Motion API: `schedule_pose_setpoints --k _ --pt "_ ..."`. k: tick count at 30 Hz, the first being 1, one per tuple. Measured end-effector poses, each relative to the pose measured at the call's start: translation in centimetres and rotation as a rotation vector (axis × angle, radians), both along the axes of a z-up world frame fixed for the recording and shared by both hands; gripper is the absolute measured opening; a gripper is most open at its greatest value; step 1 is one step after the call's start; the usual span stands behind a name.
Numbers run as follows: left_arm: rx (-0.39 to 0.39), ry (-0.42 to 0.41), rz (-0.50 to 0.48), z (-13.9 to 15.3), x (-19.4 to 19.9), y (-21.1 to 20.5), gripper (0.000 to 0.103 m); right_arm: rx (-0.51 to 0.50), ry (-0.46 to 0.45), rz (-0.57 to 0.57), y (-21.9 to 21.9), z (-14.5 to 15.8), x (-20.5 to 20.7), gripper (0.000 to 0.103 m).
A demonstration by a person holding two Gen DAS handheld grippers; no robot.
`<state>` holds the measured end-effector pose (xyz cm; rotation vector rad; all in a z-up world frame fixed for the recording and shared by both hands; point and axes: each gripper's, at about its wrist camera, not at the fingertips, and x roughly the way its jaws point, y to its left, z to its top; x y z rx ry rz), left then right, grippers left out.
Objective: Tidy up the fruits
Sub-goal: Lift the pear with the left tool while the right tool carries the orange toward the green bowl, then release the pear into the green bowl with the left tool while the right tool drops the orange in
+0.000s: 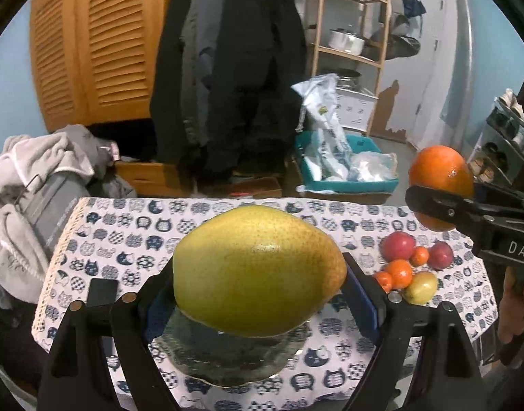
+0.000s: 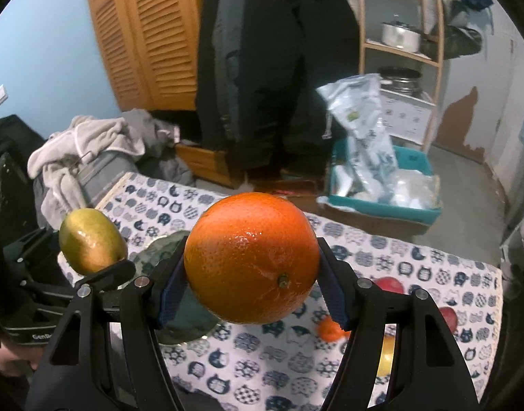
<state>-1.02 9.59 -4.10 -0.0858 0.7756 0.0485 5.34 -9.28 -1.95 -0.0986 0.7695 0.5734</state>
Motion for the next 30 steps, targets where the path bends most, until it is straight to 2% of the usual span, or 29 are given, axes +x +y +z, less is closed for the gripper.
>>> schedule_pose_setpoints --k 16,30 --pt "-0.012 0.043 0.127 -2.9 -1.0 6.9 0.088 -0.021 0.056 0.099 8.2 -3.1 1.6 0.069" --pt "-0.024 0.147 0.153 -7.9 -0.3 8.4 0.088 -0.108 0.198 0.165 11.8 -11.5 2.6 0.069"
